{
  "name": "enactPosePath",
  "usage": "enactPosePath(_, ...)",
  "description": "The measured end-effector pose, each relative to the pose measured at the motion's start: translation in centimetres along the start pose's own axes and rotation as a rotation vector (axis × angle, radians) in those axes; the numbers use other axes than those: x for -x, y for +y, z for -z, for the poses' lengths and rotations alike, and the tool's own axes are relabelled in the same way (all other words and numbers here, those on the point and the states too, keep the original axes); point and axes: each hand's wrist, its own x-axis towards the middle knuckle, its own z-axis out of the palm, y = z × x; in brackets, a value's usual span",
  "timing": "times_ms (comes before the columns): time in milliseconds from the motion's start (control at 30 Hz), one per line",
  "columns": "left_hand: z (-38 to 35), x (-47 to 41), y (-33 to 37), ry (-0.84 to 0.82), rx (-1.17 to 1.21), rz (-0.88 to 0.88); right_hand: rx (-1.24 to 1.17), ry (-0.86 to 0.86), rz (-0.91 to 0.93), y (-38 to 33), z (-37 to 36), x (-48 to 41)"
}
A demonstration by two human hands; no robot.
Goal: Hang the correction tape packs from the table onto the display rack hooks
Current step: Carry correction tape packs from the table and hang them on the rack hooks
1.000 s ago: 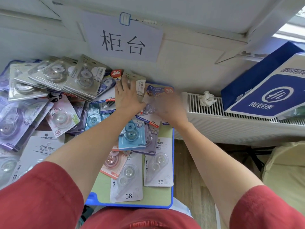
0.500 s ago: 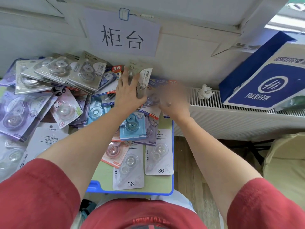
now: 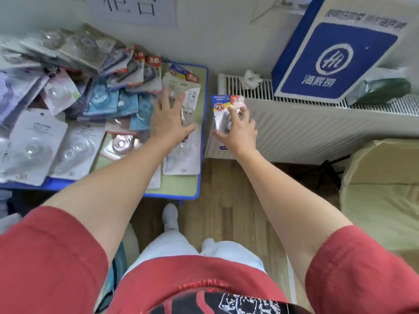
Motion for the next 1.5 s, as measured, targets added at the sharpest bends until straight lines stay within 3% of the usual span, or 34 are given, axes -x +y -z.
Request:
enactPosePath(367,-4.2,11.7,4.6,-0.104,-0.054,-0.132,0.018,0.048,-0.164,7.8,-1.8,13.4)
enactPosePath(800,-8.3,26.6,7.8,-0.291,-0.112,-0.501,-0.027,0.133,-0.640,14.9,-4.9,35.0)
enactPosePath(1000,-10.1,34.3,12.6,-0.345,-0.142,-0.760,-0.085,0.270,-0.856,18.9,-4.9,45.7)
enactPosePath(1233,-12.1,49.0,18.5,-0.424,-0.163,-1.088,-0.157,0.419,-1.107,22.2,-6.3,62.8)
enactPosePath(1500,-14.0,70.1,20.4,-0.545,-0.119,-1.376,-0.207,0.522,-1.364,23.3,-10.0,83.8)
